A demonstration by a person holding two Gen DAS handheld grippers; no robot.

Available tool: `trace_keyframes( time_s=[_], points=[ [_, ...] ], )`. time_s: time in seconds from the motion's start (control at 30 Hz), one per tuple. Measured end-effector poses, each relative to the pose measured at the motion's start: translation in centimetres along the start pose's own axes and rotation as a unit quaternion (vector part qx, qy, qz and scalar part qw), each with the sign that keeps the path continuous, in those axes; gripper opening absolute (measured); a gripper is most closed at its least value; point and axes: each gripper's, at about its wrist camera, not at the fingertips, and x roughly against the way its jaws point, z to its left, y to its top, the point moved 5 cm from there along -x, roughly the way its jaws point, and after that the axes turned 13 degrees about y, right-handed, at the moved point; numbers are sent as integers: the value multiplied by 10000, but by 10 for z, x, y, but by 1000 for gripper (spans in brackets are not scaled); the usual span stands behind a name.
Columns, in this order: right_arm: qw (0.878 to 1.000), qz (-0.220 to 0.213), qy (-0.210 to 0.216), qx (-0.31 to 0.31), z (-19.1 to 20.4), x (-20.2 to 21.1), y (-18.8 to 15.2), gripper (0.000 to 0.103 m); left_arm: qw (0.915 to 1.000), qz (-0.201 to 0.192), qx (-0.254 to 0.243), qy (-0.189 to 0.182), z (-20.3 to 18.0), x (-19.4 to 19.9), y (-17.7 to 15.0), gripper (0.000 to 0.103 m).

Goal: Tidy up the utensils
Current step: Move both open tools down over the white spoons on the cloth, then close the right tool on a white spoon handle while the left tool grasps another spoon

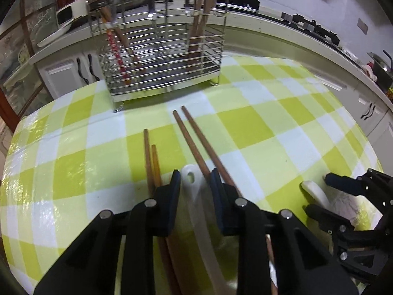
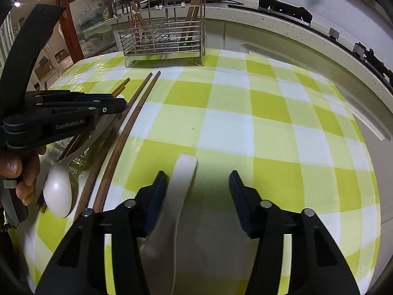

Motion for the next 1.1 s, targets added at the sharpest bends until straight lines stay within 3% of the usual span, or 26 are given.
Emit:
trace_keyframes(
  time_s=[0.13, 0.33, 0.83, 1.1],
  points=[
    [10000, -20, 22, 11, 0, 0, 2, 28, 9997, 42, 150, -199, 3, -1, 1, 16],
    [9998, -52, 140, -132, -7, 3, 2, 11, 9998, 118, 159, -95, 6, -2, -5, 15],
    [9991, -294, 160, -253, -14, 22, 6, 10, 9998, 178, 45, 63, 2, 0, -7, 14],
    [9986, -429, 165, -247, -13, 32, 12, 10, 9994, -134, 293, 91, 14, 31, -5, 14]
  ],
)
